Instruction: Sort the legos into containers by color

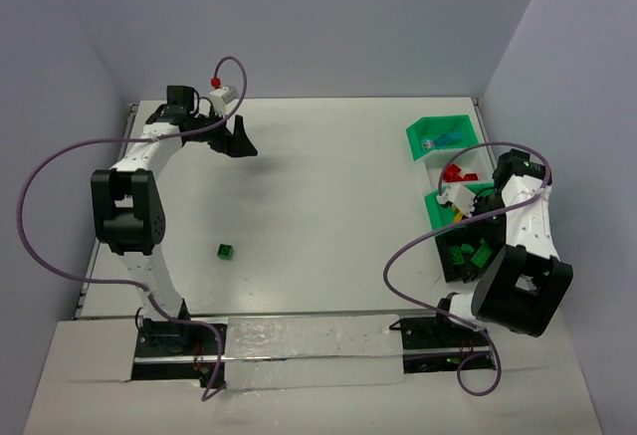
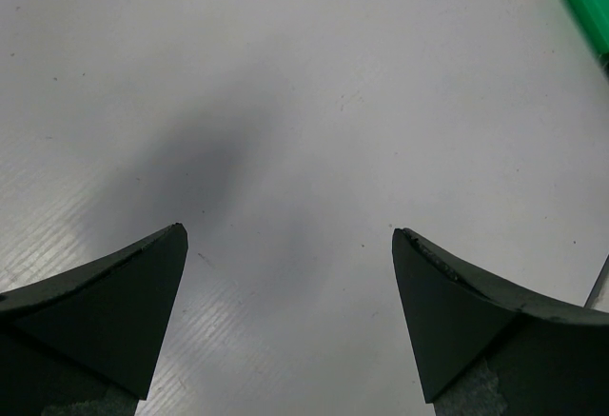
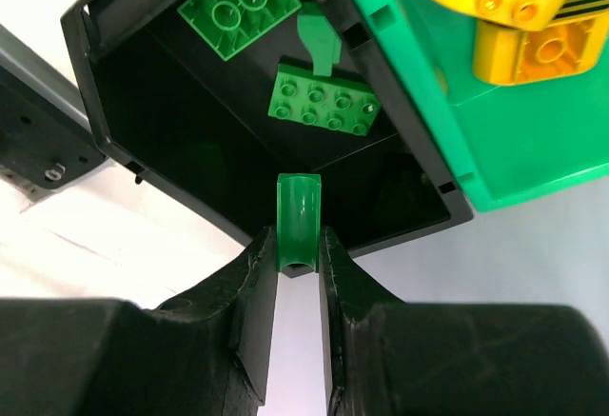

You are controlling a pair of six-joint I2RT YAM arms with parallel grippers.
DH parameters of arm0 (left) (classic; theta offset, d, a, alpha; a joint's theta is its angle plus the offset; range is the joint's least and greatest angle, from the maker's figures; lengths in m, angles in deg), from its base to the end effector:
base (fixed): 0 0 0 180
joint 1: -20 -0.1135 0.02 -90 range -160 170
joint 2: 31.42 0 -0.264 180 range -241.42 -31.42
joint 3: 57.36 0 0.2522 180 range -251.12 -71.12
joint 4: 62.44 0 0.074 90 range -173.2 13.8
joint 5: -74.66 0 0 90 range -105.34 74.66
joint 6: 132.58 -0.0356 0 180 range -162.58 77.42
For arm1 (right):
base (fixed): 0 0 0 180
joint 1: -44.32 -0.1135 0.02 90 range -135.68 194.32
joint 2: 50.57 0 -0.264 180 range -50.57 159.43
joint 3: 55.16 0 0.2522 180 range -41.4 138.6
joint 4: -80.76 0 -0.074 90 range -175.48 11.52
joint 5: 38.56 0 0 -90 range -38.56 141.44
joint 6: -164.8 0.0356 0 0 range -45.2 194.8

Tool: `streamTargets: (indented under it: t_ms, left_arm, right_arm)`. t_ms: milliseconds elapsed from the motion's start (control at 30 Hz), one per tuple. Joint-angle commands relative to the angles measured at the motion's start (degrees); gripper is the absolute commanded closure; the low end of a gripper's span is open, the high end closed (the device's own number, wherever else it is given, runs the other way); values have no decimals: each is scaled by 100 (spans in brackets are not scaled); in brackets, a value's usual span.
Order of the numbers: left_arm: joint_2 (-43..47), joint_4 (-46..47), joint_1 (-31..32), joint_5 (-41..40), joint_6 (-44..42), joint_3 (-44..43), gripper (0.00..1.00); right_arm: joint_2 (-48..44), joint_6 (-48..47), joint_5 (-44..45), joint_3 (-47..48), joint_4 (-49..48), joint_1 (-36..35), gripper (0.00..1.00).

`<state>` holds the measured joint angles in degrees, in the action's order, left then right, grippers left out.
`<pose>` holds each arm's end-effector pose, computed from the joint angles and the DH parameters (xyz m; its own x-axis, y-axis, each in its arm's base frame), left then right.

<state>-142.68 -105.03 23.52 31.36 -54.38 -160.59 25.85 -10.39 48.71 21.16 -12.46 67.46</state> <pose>0.4255 -0.0521 0.2482 -0.6523 0.1806 -0.7361 0.6501 0.6326 -0.4209 0.1994 -0.0834 0.2603 -0.4658 -0.8834 -0.0520 -0.8822 0.4681 -0.0502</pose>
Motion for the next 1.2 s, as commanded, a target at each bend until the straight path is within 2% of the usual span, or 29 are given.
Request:
streamTargets:
  t_ms: [0,200,267,433,500,533,633,767,833,933,1033,1167]
  left_arm:
    - [360,-9,-45,24,-175,1,1]
    - [396,-71,-71,23,-316,36,1]
    - [403,-91,-77,30,-362,32,1]
    - [438,-157,-106,32,-503,26,1]
    - [497,-275,-131,114,-638,52,1]
    - [531,-328,-156,197,-795,68,1]
    - [780,-614,-251,322,-1105,175,1]
    - [1089,-1273,-408,510,-1865,239,1]
    - [1192,-2027,-648,553,-2587,250,1]
    - [1445,-2421,-794,286,-2913,421,1]
    - [1947,-2700,-836,-546,-3078,895,1]
    - [2628,-3017,-844,-1320,-3124,1642,1]
  right_arm:
    - [36,-84,247,-59,-183,33,81]
    - [162,-24,257,0,-183,33,55]
    - [144,-42,259,-13,-195,33,49]
    - [67,-34,223,75,-184,25,40]
    - [33,8,-52,286,-60,-41,35]
    - [7,57,-208,571,64,-92,28]
    - [57,458,-885,1159,132,-625,18]
    - [615,1487,-1657,1939,-64,-1445,0]
    - [906,2131,-2175,2434,-283,-1799,0]
    - [1206,2741,-2555,2777,-651,-2062,0]
    - [1545,3321,-2764,2909,-1260,-2287,0]
    - [1819,3622,-2893,2885,-1755,-2556,0]
